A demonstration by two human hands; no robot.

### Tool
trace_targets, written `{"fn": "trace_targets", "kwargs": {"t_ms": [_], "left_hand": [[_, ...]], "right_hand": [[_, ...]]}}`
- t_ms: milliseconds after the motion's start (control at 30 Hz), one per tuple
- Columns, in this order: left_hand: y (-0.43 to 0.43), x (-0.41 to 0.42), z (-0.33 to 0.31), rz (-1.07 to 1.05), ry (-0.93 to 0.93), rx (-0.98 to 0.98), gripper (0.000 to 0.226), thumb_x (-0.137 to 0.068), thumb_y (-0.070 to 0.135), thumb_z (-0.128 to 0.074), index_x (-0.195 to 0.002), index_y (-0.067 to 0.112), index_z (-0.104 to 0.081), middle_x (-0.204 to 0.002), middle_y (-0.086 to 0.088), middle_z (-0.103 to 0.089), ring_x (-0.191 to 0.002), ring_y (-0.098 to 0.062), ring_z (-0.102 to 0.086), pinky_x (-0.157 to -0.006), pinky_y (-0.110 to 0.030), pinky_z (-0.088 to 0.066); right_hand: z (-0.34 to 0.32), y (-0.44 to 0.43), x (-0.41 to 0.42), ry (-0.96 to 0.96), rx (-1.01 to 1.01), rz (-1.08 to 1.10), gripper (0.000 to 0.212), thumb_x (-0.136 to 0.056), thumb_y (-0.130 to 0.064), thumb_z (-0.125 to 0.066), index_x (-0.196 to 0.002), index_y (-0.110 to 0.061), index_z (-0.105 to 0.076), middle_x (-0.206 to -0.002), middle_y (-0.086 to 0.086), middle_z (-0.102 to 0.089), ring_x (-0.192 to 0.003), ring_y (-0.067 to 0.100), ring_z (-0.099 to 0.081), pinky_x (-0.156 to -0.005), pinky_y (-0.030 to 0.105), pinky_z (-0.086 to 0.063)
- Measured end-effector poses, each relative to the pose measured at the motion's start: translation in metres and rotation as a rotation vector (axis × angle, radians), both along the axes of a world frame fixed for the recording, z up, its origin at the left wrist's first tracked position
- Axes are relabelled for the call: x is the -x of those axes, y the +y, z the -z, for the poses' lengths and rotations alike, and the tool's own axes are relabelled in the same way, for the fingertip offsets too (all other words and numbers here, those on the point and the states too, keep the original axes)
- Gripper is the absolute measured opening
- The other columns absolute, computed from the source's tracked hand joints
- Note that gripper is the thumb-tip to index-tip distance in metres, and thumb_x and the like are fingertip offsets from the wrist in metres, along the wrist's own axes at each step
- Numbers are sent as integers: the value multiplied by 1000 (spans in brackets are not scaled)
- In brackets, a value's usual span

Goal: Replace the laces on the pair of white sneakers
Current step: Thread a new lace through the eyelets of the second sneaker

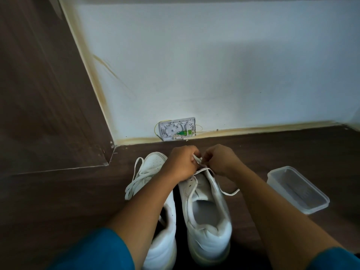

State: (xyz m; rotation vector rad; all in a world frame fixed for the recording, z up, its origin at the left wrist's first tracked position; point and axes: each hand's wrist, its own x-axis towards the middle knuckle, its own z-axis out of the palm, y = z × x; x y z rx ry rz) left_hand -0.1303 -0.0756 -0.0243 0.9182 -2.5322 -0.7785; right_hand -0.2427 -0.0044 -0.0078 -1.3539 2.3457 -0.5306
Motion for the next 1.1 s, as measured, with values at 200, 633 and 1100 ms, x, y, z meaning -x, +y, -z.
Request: {"fn": "trace_targets", "kwargs": {"t_ms": [200, 633, 1100], "left_hand": [[-2, 1, -9, 24, 9, -67, 7, -85, 18, -63, -80, 17, -68, -50, 10, -49, -49, 2, -46, -49, -14, -33], [11, 7, -90, -17, 750, -444, 13, -93, 6, -52, -91, 14, -62, -68, -2, -64, -57, -10, -56, -55, -21, -45], [-4, -29, -46, 256, -146, -350, 13, -82, 13, -69, -72, 21, -66, -81, 6, -63, -81, -2, -58, -89, -25, -43]], "right_hand": [[-25, 0, 2, -871, 586, 329, 28, -90, 8, -30, -74, -10, -46, -80, 18, -61, -67, 31, -61, -58, 37, -55], [-19, 5, 11, -542, 751, 87, 31, -85, 8, -54, -61, -9, -63, -59, 6, -61, -51, 14, -54, -56, 28, -49], [-33, 20, 18, -236, 125, -115, 5, -84, -22, -69, -81, -18, -70, -75, 0, -65, -69, 13, -58, -64, 25, -45]]}}
